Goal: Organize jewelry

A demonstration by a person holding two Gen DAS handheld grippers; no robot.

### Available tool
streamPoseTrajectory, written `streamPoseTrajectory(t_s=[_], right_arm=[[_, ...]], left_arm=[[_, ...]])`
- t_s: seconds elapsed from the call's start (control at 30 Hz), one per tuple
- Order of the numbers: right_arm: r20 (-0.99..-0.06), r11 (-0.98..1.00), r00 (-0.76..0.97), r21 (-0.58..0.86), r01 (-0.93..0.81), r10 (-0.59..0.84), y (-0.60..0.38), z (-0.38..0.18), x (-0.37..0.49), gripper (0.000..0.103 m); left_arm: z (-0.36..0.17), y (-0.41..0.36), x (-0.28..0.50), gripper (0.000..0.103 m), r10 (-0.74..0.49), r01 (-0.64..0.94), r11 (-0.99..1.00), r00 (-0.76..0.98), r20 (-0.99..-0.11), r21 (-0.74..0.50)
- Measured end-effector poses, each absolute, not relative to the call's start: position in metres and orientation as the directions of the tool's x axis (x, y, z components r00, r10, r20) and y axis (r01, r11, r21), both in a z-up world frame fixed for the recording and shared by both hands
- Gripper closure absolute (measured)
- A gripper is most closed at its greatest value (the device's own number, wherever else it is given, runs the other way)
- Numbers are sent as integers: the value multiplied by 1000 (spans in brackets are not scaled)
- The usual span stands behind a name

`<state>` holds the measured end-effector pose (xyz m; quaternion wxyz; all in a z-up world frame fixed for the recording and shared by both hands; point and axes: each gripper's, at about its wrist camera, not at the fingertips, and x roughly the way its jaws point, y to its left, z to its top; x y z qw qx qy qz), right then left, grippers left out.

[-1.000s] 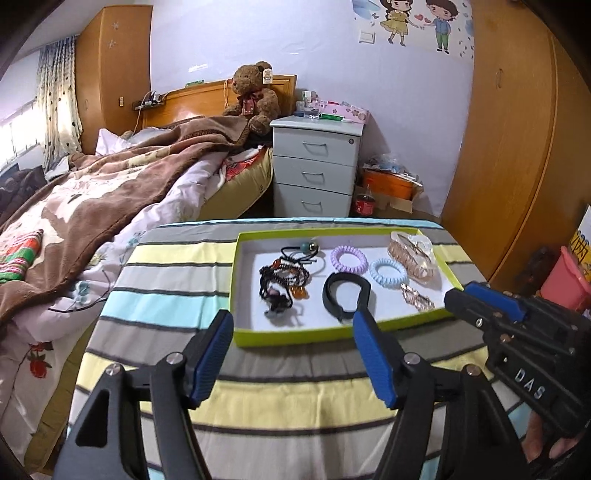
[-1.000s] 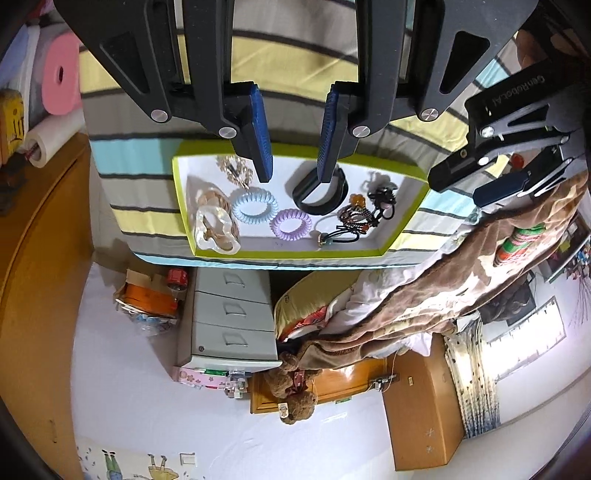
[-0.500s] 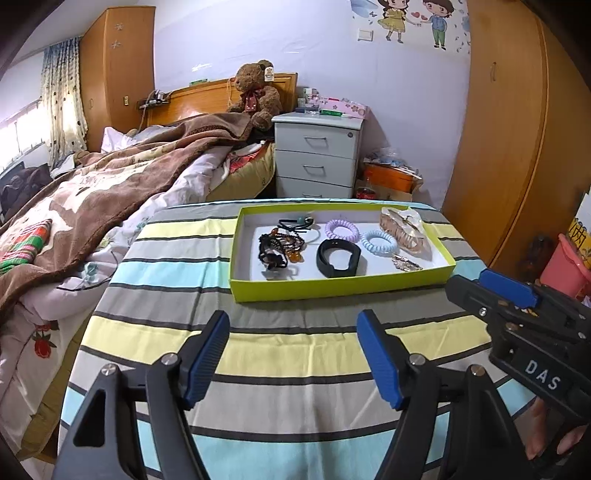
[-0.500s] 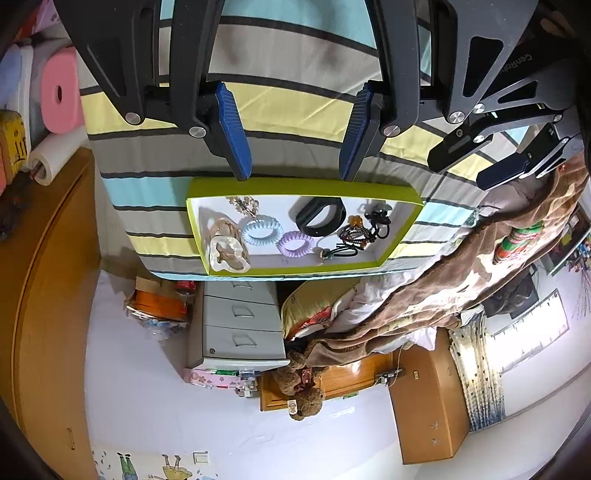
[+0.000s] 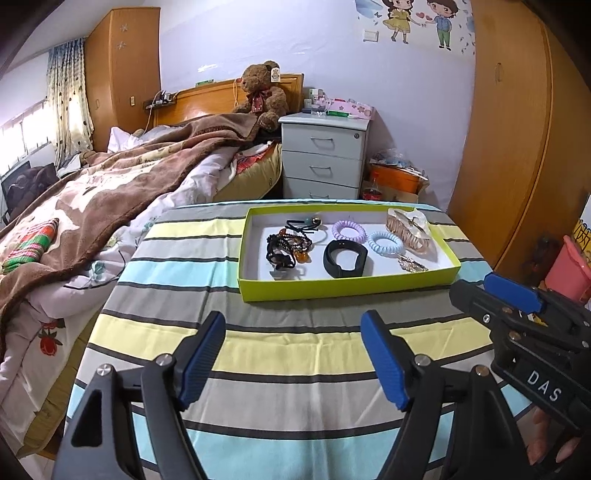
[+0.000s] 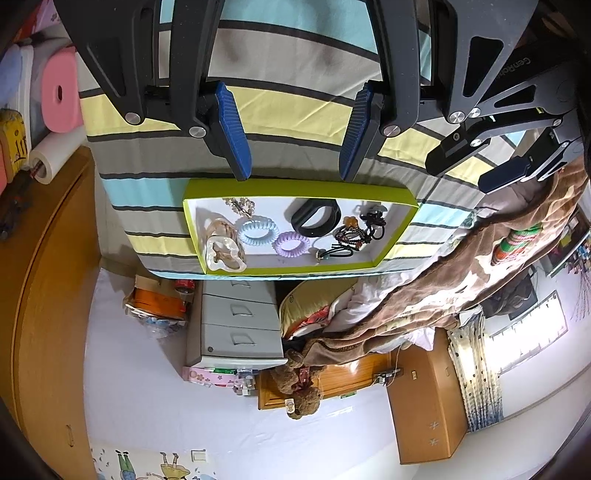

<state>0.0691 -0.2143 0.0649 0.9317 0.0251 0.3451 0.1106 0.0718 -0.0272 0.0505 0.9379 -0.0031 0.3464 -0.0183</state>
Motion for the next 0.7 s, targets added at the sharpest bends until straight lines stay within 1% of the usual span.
streamPoseTrajectory(t_s=[0.27, 0.5, 0.7], right_arm=[[-638, 974, 737, 122, -189, 223, -213, 64, 69, 53], [-642, 976, 736, 114, -185, 215, -210, 62, 70, 53], [-642, 976, 736, 113, -185, 214, -210, 61, 70, 53]], left_arm=[[50, -23, 71, 25, -63, 36, 998, 762, -644, -55], [48, -29, 71, 25, -7, 15, 1000, 765, -644, 8], [46, -27, 72, 25, -28, 22, 1000, 756, -654, -18]])
